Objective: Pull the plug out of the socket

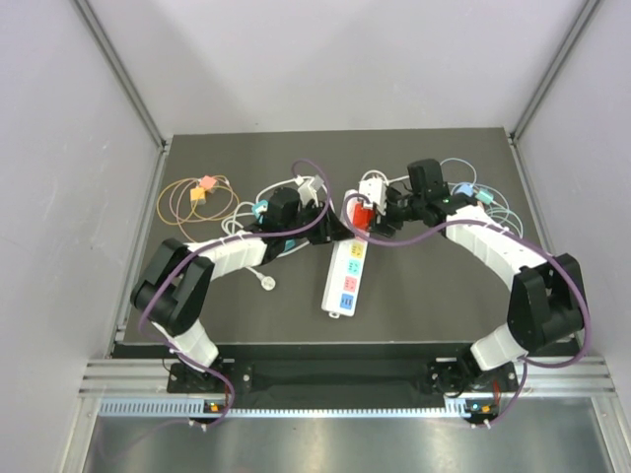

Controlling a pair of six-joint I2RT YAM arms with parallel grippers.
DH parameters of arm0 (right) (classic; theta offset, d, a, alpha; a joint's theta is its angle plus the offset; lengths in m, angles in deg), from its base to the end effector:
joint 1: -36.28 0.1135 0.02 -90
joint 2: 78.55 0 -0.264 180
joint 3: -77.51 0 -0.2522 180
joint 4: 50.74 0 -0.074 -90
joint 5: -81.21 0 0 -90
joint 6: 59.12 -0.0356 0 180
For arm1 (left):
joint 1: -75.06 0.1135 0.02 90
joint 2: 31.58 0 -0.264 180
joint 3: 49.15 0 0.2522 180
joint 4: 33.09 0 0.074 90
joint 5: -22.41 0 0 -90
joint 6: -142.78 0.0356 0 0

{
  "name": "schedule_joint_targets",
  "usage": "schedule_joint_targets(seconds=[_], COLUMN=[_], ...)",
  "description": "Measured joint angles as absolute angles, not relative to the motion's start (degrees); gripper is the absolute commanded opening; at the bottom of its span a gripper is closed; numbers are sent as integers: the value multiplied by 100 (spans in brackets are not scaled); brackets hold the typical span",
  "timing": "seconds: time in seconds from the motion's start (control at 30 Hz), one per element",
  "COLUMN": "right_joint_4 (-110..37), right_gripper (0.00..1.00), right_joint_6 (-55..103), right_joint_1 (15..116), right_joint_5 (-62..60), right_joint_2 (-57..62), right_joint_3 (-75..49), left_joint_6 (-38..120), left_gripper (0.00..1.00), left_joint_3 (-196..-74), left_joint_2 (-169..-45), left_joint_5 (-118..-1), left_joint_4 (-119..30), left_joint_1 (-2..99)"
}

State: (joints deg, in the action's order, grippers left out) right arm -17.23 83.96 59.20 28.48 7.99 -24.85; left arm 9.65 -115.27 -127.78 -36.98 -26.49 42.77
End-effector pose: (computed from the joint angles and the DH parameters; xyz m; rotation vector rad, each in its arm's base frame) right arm 0.2944 0.1479 0.2690 -1.5744 1.4963 0.4531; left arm 0.2969 -0.2091 0.2079 0.1818 2.1857 -1.3334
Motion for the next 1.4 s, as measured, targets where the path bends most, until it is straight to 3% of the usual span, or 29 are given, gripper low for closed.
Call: schedule_joint_targets(seconds=[0.03,0.53,0.7,1.03,1.4], right_joint_4=[-1715,-2117,-1660,-541,-947], right_gripper=[0,0,0,0,0], right_joint_6=[8398,7384,7393,7718,6945], right_joint_1=[5942,6543,6387,5419,5686], right_joint_5=[2809,1026,1257,3039,2153], right_joint_2=[799,78,-27,368,-143], right_joint_3=[-2488,-3073,-2903,-1884,-2328], left_joint_6=[952,779,838,873,949], left_gripper=[0,0,0,0,0], left_joint_3=[-11523,-11497,-11516,-11770,-12220], left_joint_2=[-12774,-12734,-12734,-12653,-13021], left_joint_5=[-3703,-3775,-3565,-3550,-3891], left_joint_4=[-2658,-2675,-2666,-2581,-3370], left_joint_1=[4277,4266,4253,4229,4273])
